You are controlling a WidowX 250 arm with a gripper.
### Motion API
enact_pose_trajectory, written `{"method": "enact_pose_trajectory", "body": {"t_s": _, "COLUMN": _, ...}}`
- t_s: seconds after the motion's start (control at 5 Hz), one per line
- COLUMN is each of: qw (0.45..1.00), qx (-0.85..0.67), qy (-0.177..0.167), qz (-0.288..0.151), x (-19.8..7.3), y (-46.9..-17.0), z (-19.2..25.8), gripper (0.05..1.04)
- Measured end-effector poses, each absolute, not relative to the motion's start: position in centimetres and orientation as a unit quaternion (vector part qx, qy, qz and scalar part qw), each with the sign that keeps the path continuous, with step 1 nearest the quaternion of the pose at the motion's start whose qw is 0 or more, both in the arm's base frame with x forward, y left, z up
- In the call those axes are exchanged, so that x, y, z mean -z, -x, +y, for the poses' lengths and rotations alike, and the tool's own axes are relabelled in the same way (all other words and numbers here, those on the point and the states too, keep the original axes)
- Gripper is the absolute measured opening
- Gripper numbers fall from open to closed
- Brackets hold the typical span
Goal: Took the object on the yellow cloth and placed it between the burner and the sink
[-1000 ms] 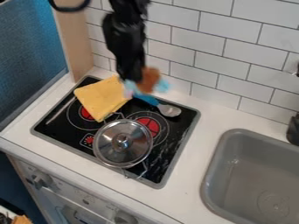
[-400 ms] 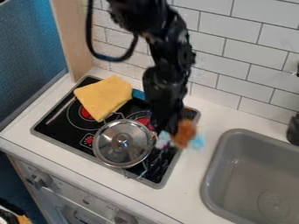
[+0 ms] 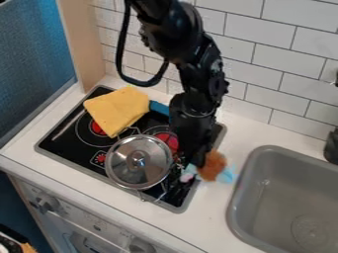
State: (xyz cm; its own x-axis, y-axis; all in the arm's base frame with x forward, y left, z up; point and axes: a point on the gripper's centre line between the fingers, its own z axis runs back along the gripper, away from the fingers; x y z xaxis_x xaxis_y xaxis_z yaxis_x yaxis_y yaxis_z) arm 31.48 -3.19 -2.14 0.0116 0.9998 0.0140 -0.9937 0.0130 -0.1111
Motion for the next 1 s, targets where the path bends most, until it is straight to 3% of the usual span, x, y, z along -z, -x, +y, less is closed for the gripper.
{"method": "enact_pose_trajectory", "body": {"t_s": 0.2, "qw": 0.707, "qx": -0.706, "qy": 0.032, "qz": -0.04, "x": 2.6, "y": -31.6, "z": -2.9, "gripper": 0.142}}
{"method": "enact_pose_trajectory", "body": {"t_s": 0.4, "qw": 0.708, "qx": -0.705, "qy": 0.025, "qz": -0.032, "x": 2.6, "y": -31.7, "z": -3.0, "gripper": 0.362}}
{"method": "enact_pose_trajectory", "body": {"t_s": 0.8, "qw": 0.709, "qx": -0.704, "qy": 0.02, "qz": -0.043, "x": 2.4, "y": -31.6, "z": -2.6, "gripper": 0.951}}
{"method": "enact_pose_trajectory", "body": {"t_s": 1.0, "qw": 0.709, "qx": -0.701, "qy": 0.037, "qz": -0.064, "x": 0.2, "y": -31.9, "z": -2.6, "gripper": 1.004}}
